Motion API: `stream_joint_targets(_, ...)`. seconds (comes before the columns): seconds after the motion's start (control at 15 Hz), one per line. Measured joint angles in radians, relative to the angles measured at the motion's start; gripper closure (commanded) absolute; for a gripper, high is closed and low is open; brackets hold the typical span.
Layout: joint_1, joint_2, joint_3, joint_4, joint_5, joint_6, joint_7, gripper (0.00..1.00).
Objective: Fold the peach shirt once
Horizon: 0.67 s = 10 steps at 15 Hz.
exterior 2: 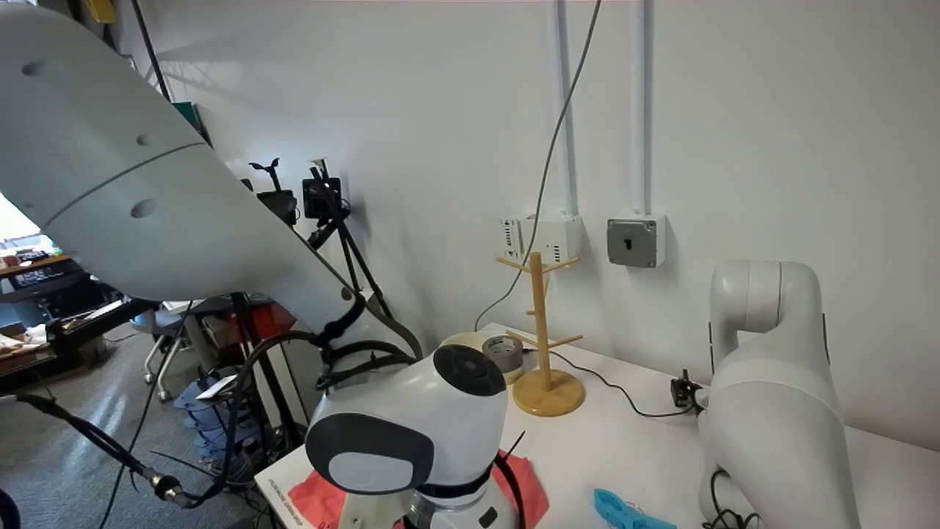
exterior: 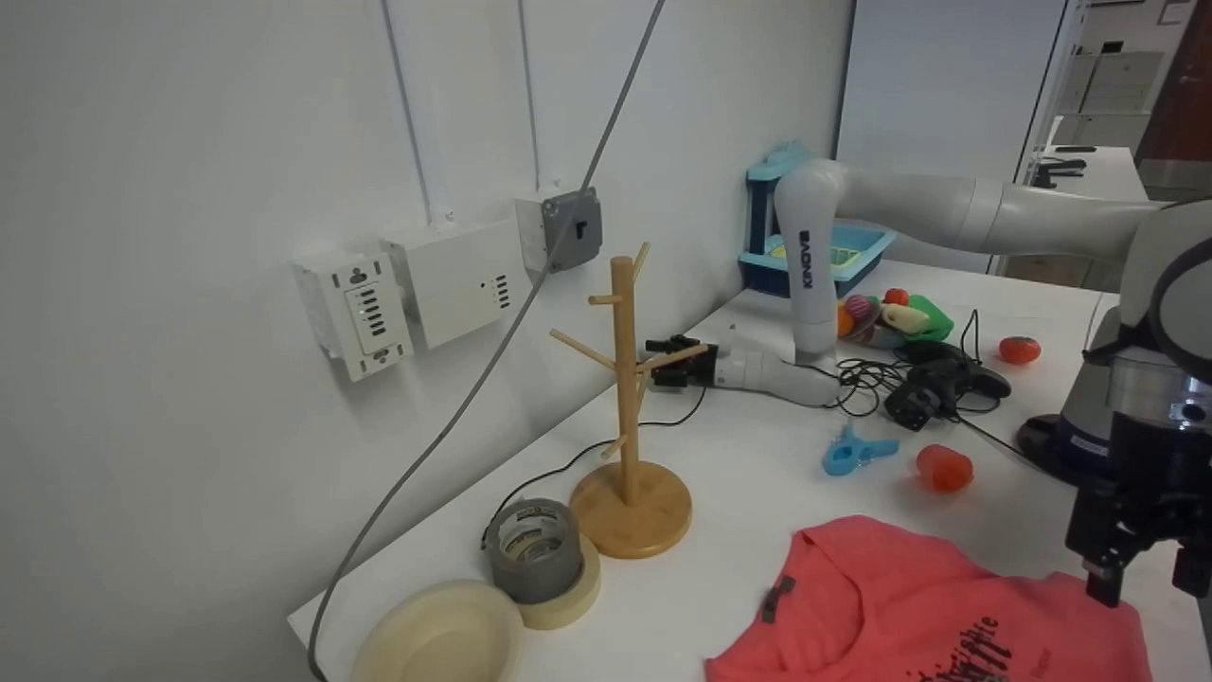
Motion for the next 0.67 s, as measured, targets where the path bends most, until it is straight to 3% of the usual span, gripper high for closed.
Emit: stream_joint_targets(0.67,-0.013,0.124,0.01,0.036,0.043,0.068,-0.036,0.03)
